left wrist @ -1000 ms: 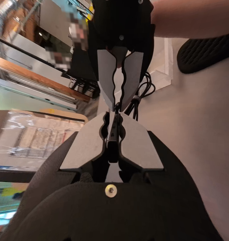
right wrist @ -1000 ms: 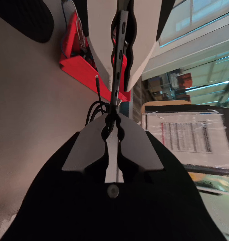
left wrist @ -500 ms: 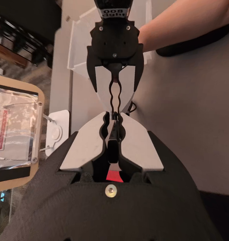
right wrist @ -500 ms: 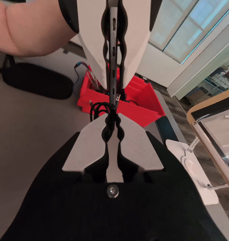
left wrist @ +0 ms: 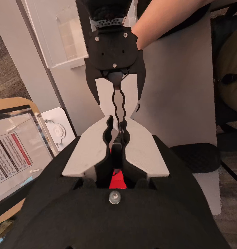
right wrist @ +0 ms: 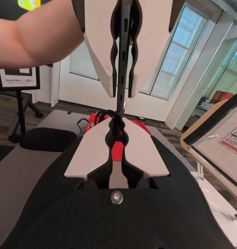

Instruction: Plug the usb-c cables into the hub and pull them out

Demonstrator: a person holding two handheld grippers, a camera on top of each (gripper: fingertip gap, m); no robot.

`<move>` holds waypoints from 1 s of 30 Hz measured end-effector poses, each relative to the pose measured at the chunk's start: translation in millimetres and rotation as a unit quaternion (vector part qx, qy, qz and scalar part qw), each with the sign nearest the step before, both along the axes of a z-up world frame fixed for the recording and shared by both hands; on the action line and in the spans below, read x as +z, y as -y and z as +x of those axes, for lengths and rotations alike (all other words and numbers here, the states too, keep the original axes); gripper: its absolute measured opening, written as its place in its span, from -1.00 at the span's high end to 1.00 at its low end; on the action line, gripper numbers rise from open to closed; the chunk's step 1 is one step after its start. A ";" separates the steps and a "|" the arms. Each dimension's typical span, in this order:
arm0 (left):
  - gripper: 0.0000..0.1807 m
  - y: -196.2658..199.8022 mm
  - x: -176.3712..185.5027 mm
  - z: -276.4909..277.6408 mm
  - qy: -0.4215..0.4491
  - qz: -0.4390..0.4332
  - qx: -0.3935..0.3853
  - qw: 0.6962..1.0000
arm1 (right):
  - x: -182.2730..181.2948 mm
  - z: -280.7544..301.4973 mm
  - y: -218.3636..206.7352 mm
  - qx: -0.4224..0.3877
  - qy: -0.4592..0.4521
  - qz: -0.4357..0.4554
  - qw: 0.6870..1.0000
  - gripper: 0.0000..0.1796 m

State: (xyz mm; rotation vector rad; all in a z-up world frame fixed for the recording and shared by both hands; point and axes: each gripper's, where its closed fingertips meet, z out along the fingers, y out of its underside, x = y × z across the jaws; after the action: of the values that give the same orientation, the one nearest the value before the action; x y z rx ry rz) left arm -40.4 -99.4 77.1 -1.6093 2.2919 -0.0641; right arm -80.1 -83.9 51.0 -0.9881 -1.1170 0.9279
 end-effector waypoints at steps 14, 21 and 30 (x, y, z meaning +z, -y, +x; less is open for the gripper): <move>0.86 -1.0 31.7 29.4 -0.005 0.025 0.009 1.000 | 37.9 31.2 -3.0 -0.037 -0.089 0.015 0.995 0.91; 0.86 5.2 32.1 42.9 -0.006 0.033 -0.006 0.999 | 50.1 38.5 1.4 -0.047 -0.122 0.028 0.991 0.89; 0.85 6.8 26.9 45.3 -0.001 0.040 -0.008 0.999 | 44.1 37.2 1.6 -0.067 -0.066 0.051 0.994 0.88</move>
State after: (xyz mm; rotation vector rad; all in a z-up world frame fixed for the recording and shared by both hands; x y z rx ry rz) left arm 5.0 -106.2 104.0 -1.5508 2.2790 0.0258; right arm -43.0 -85.5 95.1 -0.8947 -0.9660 0.8075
